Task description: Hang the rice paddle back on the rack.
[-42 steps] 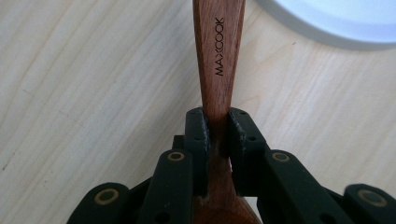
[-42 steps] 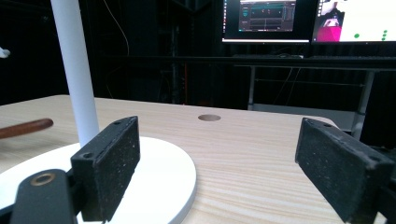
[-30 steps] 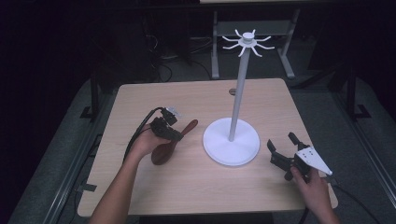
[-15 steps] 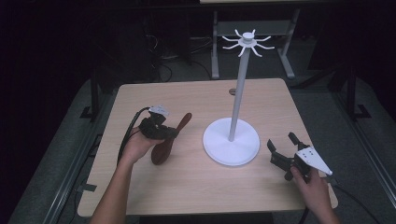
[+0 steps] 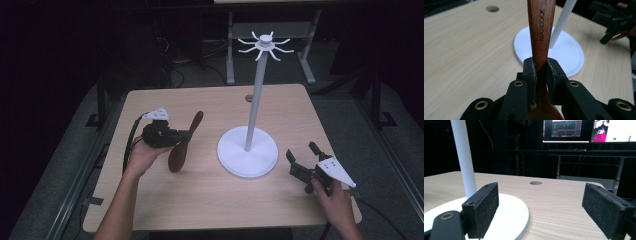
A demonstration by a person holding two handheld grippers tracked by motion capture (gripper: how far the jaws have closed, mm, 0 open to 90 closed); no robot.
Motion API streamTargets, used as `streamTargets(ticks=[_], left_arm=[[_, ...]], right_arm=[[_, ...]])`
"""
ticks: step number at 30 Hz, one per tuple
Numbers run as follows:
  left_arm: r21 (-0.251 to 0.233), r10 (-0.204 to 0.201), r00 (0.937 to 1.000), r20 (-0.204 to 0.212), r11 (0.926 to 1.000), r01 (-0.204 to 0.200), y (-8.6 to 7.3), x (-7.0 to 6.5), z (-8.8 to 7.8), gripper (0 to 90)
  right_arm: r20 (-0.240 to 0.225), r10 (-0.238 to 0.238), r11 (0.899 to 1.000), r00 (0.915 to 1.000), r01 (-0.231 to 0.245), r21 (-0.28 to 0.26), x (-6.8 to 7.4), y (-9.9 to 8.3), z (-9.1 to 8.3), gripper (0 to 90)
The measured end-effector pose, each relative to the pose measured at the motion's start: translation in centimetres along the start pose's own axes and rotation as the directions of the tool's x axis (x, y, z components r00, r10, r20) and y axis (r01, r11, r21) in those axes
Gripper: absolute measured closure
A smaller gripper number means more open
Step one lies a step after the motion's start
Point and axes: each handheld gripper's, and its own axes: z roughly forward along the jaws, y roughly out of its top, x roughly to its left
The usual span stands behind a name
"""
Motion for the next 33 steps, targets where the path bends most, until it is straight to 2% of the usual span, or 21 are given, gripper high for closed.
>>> streamTargets(ticks=[5, 9, 10, 17, 24, 28, 29, 33], left_arm=[[-0.048, 0.026, 0.9995, 0.019, 0.9985, -0.025, 1.1, -0.7, -0.6, 78.9], [-0.09, 0.042, 0.9979, 0.048, 0.9952, -0.038, 2.2, -1.3, -1.0, 78.9], [-0.099, 0.045, 0.9973, 0.058, 0.9943, -0.039, 2.4, -1.5, -1.1, 78.9], [-0.139, 0.085, 0.9928, 0.084, 0.9876, -0.073, 4.7, -2.2, -1.5, 78.9], [-0.185, 0.125, 0.9872, 0.099, 0.977, -0.105, 7.2, -2.8, -2.1, 78.9], [-0.201, 0.136, 0.9854, 0.103, 0.9731, -0.113, 8.0, -3.1, -2.3, 78.9], [-0.209, 0.148, 0.9835, 0.105, 0.9701, -0.123, 8.7, -3.3, -2.5, 78.9], [-0.225, 0.166, 0.9798, 0.111, 0.9646, -0.138, 9.8, -3.6, -2.7, 78.9]], right_arm=[[0.0, 0.0, 1.0, 1.0, 0.0, 0.001, 0.0, 0.0, 0.0, 13.5], [0.0, 0.006, 1.0, 1.0, -0.006, 0.004, 0.1, 0.0, 0.0, 13.5], [0.0, -0.006, 1.0, 1.0, 0.006, -0.002, 0.0, 0.0, 0.0, 13.5], [0.0, -0.002, 1.0, 1.0, 0.002, 0.0, 0.0, 0.0, 0.0, 13.5], [0.0, -0.002, 1.0, 1.0, 0.002, 0.0, 0.0, 0.0, 0.0, 13.5], [0.0, -0.004, 1.0, 1.0, 0.004, 0.0, 0.0, 0.0, 0.0, 13.5], [0.0, -0.003, 1.0, 1.0, 0.003, 0.0, 0.0, 0.0, 0.0, 13.5], [-0.001, -0.004, 1.0, 1.0, 0.004, 0.001, 0.0, 0.0, 0.0, 13.5]])
